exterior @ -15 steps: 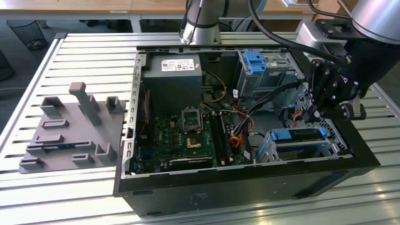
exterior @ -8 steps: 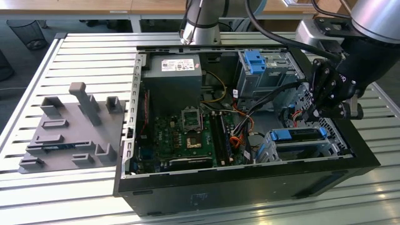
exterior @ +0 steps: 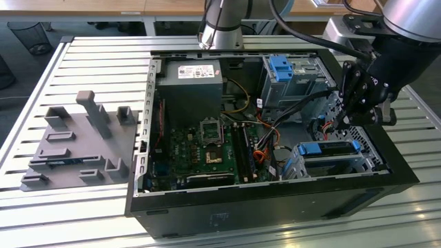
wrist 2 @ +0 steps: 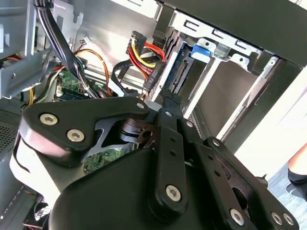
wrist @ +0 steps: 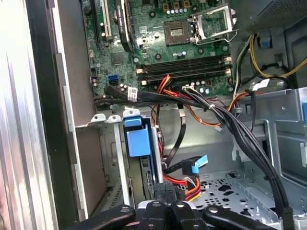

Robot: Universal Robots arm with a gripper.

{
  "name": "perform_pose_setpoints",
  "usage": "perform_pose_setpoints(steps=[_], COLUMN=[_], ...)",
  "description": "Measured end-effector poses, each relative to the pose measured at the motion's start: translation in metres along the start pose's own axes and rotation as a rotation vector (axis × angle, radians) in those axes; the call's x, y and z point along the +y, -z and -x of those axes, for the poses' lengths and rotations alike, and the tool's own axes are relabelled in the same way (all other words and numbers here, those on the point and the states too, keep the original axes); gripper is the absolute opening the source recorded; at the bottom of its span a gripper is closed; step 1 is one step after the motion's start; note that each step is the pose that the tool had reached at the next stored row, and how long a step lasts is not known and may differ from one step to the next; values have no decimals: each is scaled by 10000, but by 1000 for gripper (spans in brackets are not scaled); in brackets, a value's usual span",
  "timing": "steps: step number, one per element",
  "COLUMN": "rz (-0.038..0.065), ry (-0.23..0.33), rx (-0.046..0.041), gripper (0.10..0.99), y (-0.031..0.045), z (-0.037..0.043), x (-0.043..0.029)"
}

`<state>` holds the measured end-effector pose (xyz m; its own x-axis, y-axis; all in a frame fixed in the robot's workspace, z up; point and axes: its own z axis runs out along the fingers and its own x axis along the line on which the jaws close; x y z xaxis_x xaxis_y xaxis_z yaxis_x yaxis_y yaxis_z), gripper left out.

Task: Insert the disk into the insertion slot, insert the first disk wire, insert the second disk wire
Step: 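Insert the first disk wire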

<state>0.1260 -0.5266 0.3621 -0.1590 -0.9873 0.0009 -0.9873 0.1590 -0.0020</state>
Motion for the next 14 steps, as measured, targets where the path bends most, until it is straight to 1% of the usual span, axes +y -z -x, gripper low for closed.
perform_pose_setpoints(steps=[2,9,11,12,13,14], rz=[0,0,1,1,1,1], ry=[-27,-518,-568,-596,-623,-654], rx=[0,3,1,2,2,2], gripper=[106,114,231,231,290,290], y=[0,0,-1,-1,-1,-2], z=[14,41,63,73,84,92], x=[-22,-33,-32,-33,-35,-37])
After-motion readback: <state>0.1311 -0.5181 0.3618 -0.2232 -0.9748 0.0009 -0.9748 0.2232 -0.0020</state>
